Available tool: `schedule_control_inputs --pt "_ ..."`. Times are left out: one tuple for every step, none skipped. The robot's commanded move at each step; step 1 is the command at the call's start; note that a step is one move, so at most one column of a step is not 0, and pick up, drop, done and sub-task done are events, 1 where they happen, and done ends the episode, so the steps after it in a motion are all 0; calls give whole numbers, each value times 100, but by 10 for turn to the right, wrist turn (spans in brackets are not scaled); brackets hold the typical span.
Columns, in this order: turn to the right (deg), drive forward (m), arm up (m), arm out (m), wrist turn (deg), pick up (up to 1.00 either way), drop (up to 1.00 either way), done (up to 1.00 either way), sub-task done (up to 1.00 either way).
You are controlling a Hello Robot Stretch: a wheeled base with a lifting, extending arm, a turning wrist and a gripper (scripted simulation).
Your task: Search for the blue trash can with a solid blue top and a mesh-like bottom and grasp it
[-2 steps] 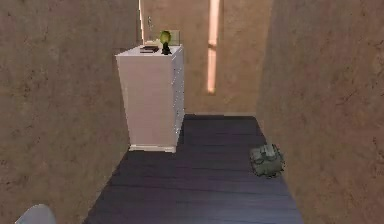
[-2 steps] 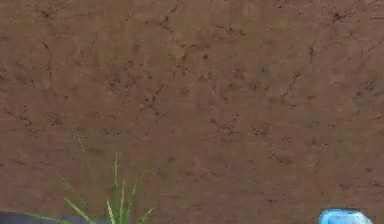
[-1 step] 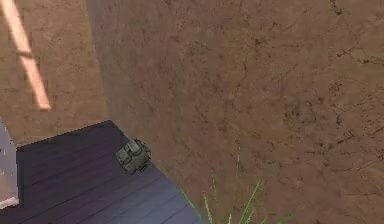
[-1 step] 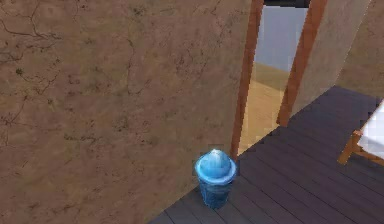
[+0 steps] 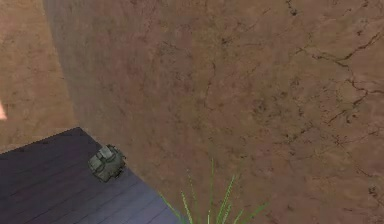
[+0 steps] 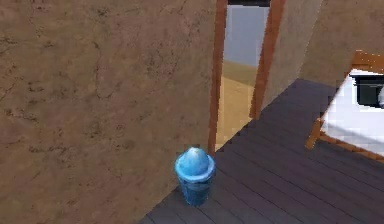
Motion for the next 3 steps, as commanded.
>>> schedule_control_inputs --pt "450 0 0 0 0 0 0 0 0" --pt "390 0 0 0 0 0 0 0 0" --pt "0 35 0 0 0 0 0 0 0"
